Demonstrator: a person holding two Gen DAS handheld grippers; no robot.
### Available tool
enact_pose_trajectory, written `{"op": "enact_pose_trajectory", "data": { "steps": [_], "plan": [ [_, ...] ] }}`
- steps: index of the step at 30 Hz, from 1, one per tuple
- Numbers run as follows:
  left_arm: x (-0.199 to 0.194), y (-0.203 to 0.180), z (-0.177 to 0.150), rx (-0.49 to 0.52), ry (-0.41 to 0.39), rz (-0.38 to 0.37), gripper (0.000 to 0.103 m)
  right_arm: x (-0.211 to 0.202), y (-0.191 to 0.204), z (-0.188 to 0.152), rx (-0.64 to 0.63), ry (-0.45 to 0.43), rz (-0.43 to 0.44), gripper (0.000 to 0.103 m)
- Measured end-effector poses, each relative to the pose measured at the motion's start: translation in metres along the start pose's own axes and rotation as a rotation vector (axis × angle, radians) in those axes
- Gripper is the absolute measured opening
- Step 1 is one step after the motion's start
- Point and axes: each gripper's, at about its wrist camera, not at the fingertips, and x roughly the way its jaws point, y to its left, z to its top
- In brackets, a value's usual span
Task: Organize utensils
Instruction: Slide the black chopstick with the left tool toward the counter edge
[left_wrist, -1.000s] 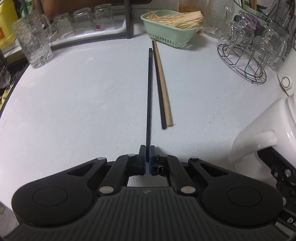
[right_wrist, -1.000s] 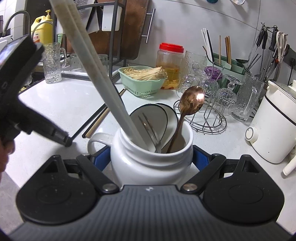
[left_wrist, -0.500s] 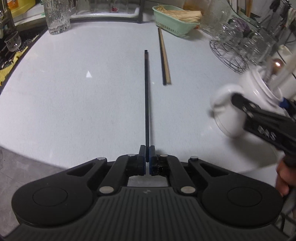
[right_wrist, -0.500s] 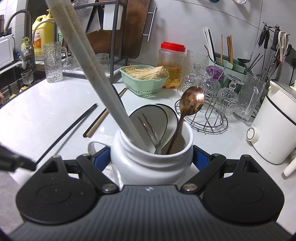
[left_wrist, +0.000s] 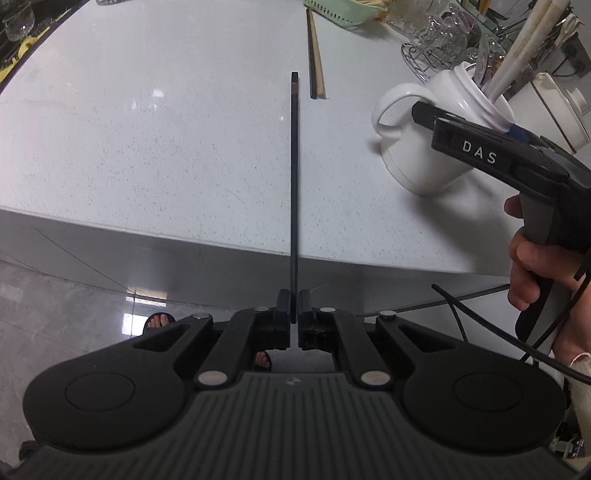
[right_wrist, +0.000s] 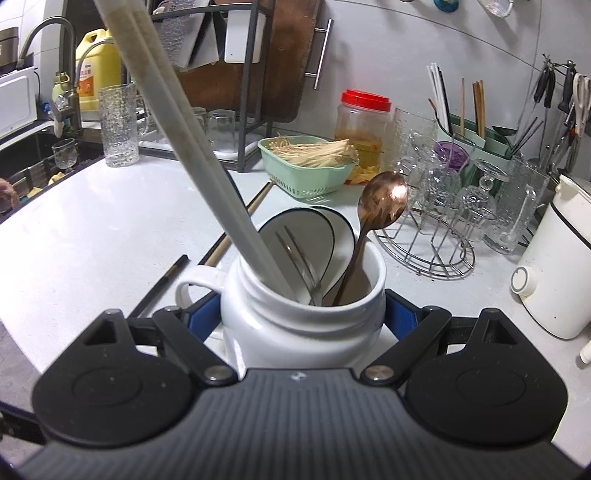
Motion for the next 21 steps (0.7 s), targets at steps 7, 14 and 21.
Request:
{"op": "enact_pose_trajectory", "data": {
  "steps": [7, 14, 21],
  "plan": [
    [0.007, -0.007, 0.0, -0.019, 0.027, -0.018, 0.028, 0.001, 0.001, 0.001, -0.005, 0.002, 0.005, 0.093],
    [0.021, -0.011, 0.009, -0.008, 0.018, 0.025, 0.029, 0.001, -0.002, 0.001, -0.02, 0.003, 0.028, 0.093],
    [0.033, -0.007, 0.016, -0.025, 0.008, 0.057, 0.007, 0.002, -0.004, 0.001, -0.024, 0.001, 0.034, 0.093]
  ]
}}
